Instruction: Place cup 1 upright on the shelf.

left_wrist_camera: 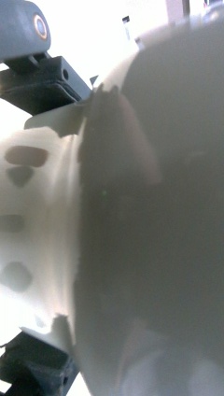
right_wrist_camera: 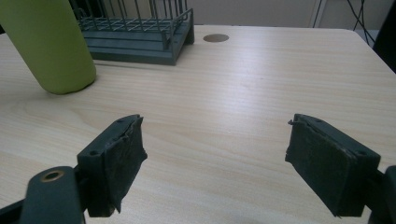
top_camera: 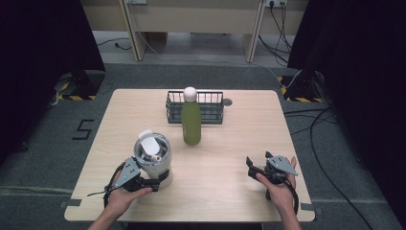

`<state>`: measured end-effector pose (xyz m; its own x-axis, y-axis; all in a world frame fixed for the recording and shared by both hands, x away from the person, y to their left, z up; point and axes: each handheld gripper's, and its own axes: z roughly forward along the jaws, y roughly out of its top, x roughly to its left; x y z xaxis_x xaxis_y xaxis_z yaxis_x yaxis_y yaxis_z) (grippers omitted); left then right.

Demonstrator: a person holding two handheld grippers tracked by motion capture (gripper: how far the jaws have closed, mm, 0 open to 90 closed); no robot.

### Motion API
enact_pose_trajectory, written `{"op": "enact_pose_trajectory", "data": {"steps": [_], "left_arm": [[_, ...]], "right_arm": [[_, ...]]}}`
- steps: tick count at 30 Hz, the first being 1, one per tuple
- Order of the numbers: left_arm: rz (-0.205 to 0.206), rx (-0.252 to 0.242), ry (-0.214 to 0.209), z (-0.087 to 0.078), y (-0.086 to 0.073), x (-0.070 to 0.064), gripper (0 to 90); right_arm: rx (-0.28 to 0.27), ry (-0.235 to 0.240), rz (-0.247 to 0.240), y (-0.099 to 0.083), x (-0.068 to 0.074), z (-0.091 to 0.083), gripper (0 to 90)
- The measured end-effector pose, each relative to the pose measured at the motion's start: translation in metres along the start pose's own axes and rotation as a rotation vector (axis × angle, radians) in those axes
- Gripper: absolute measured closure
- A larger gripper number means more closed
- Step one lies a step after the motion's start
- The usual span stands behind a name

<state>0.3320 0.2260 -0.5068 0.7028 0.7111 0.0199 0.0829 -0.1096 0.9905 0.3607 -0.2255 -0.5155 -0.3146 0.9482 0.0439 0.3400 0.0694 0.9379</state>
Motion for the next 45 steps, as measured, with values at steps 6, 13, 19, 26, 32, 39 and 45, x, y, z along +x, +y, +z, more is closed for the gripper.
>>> {"op": "enact_pose_trajectory", "data": {"steps": [6, 13, 19, 26, 32, 39, 45], "left_arm": [[0.002, 0.002, 0.005, -0.001, 0.000, -0.001, 10.2], [0.005, 0.008, 0.006, -0.001, 0.001, -0.001, 10.2], [0.006, 0.006, -0.004, -0.002, 0.002, -0.003, 10.2], [0.012, -0.007, -0.007, -0.002, 0.007, -0.004, 10.2], [0.012, -0.016, -0.003, -0.003, 0.011, -0.002, 10.3], [0.017, -0.024, 0.011, -0.004, 0.017, 0.001, 10.3], [0.013, -0.034, 0.019, 0.001, 0.023, 0.007, 10.3]], "right_arm": [[-0.001, -0.002, -0.001, 0.000, 0.001, 0.000, 18.4], [-0.002, -0.004, -0.001, 0.000, 0.001, 0.000, 18.4], [-0.002, -0.007, -0.002, 0.000, 0.000, 0.000, 18.4], [-0.002, -0.007, -0.001, -0.001, 0.001, 0.001, 18.4], [-0.003, -0.007, -0.001, 0.000, 0.001, 0.001, 18.4], [-0.005, -0.012, 0.002, -0.001, 0.000, 0.001, 18.4], [-0.003, -0.009, 0.010, -0.001, -0.001, 0.002, 18.3]]}}
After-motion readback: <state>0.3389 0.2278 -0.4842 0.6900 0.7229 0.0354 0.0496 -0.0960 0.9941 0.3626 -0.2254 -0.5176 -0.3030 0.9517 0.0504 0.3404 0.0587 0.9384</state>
